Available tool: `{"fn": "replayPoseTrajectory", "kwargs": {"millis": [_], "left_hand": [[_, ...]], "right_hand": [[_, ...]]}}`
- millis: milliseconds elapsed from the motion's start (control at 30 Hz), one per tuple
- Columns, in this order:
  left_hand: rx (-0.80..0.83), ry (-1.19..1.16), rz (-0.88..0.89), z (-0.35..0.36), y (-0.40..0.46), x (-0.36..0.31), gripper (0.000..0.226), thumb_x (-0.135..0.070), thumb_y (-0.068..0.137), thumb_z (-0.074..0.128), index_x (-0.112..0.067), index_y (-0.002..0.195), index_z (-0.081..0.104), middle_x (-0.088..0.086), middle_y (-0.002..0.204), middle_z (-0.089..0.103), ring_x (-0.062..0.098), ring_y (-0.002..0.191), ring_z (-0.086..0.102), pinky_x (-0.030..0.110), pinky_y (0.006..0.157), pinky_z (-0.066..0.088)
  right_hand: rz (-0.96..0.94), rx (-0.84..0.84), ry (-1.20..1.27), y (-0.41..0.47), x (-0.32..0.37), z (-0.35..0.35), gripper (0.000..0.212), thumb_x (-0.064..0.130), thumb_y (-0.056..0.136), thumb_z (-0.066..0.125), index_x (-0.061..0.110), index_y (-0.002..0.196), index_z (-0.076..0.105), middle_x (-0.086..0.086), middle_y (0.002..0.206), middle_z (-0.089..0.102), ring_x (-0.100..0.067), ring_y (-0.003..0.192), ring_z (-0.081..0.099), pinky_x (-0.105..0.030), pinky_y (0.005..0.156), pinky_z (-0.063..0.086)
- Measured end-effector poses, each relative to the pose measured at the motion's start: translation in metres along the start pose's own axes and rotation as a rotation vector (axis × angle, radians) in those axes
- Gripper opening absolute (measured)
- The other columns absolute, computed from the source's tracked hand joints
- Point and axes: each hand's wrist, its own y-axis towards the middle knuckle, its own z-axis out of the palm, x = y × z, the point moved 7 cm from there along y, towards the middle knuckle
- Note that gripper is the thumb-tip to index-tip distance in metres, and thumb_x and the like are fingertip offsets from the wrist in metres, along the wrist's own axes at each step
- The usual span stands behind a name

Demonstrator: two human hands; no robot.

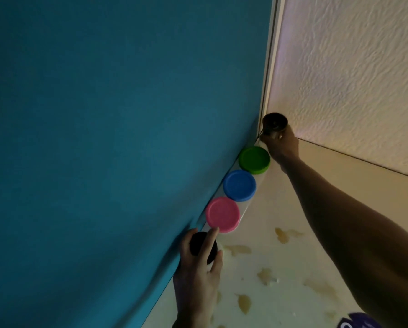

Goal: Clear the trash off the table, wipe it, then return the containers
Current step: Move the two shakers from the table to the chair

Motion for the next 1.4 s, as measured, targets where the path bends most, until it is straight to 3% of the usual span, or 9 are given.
{"fn": "replayPoseTrajectory", "kwargs": {"millis": [233, 367, 567, 700, 867, 1100, 1200, 1300, 1400], "left_hand": [[0.05, 0.002, -0.066, -0.023, 0.001, -0.004, 0.06, -0.021, 0.079, 0.082, -0.041, 0.133, 0.063, -0.003, 0.125, 0.052, 0.013, 0.104, 0.062, 0.011, 0.081, 0.044], [0.074, -0.029, -0.122, -0.049, -0.019, -0.014, 0.06, -0.021, 0.08, 0.078, -0.036, 0.136, 0.062, 0.0, 0.131, 0.049, 0.02, 0.11, 0.06, 0.02, 0.087, 0.044], [0.033, -0.092, -0.219, -0.119, -0.1, -0.024, 0.071, -0.028, 0.078, 0.079, -0.032, 0.141, 0.045, -0.005, 0.133, 0.049, 0.013, 0.115, 0.056, 0.022, 0.093, 0.041], [0.003, -0.054, -0.206, -0.159, -0.177, -0.031, 0.056, -0.03, 0.076, 0.082, -0.031, 0.122, 0.05, -0.007, 0.118, 0.051, 0.012, 0.103, 0.056, 0.02, 0.083, 0.04], [-0.117, -0.039, -0.232, -0.206, -0.282, -0.017, 0.056, -0.024, 0.076, 0.083, -0.029, 0.126, 0.059, -0.006, 0.129, 0.05, 0.011, 0.115, 0.055, 0.016, 0.092, 0.04], [-0.26, -0.105, -0.646, -0.259, -0.452, 0.062, 0.069, -0.035, 0.073, 0.078, -0.037, 0.137, 0.052, -0.003, 0.128, 0.058, 0.014, 0.118, 0.059, 0.034, 0.101, 0.048], [-0.357, -0.144, -0.875, -0.282, -0.531, 0.097, 0.078, -0.034, 0.072, 0.079, -0.032, 0.142, 0.044, -0.003, 0.124, 0.065, 0.019, 0.115, 0.062, 0.028, 0.095, 0.047], [-0.415, -0.166, -1.072, -0.296, -0.598, 0.125, 0.09, -0.034, 0.072, 0.08, -0.038, 0.146, 0.029, 0.002, 0.118, 0.07, 0.03, 0.11, 0.065, 0.038, 0.092, 0.051], [-0.478, -0.209, -1.246, -0.305, -0.671, 0.164, 0.095, -0.033, 0.071, 0.082, -0.034, 0.147, 0.025, 0.009, 0.116, 0.07, 0.035, 0.108, 0.066, 0.042, 0.09, 0.053]], "right_hand": [[-0.252, -0.072, -0.107, -0.065, 0.039, -0.075, 0.061, 0.034, 0.077, 0.072, 0.016, 0.131, 0.05, -0.01, 0.126, 0.059, -0.027, 0.115, 0.055, -0.043, 0.094, 0.048], [-0.313, -0.007, -0.108, -0.126, 0.045, -0.108, 0.062, 0.039, 0.075, 0.069, 0.018, 0.131, 0.05, -0.009, 0.124, 0.056, -0.025, 0.111, 0.054, -0.041, 0.09, 0.049], [-0.303, 0.215, -0.037, -0.265, 0.026, -0.126, 0.058, 0.045, 0.07, 0.063, 0.027, 0.124, 0.051, -0.009, 0.117, 0.059, -0.028, 0.104, 0.057, -0.04, 0.085, 0.049], [-0.356, 0.405, -0.026, -0.383, 0.014, -0.122, 0.05, 0.043, 0.069, 0.059, 0.026, 0.116, 0.053, -0.007, 0.11, 0.059, -0.025, 0.096, 0.058, -0.032, 0.073, 0.043], [-0.373, 0.606, 0.01, -0.52, -0.007, -0.108, 0.035, 0.033, 0.072, 0.061, 0.025, 0.106, 0.055, -0.002, 0.1, 0.064, -0.019, 0.088, 0.062, -0.035, 0.074, 0.05], [-0.423, 1.035, -0.188, -0.682, -0.046, -0.04, 0.04, 0.032, 0.074, 0.071, 0.028, 0.11, 0.054, 0.011, 0.093, 0.064, 0.0, 0.082, 0.059, -0.02, 0.065, 0.042], [-0.468, 1.219, -0.305, -0.749, -0.063, -0.001, 0.041, 0.019, 0.078, 0.077, 0.027, 0.111, 0.055, 0.01, 0.091, 0.063, -0.005, 0.08, 0.058, -0.022, 0.066, 0.042], [-0.476, 1.351, -0.358, -0.808, -0.079, 0.031, 0.045, 0.038, 0.064, 0.076, 0.03, 0.103, 0.056, 0.003, 0.089, 0.065, -0.014, 0.08, 0.061, -0.028, 0.07, 0.046], [-0.484, 1.513, -0.445, -0.877, -0.104, 0.068, 0.039, 0.031, 0.064, 0.076, 0.033, 0.097, 0.056, 0.005, 0.089, 0.064, -0.012, 0.082, 0.06, -0.026, 0.073, 0.045]]}}
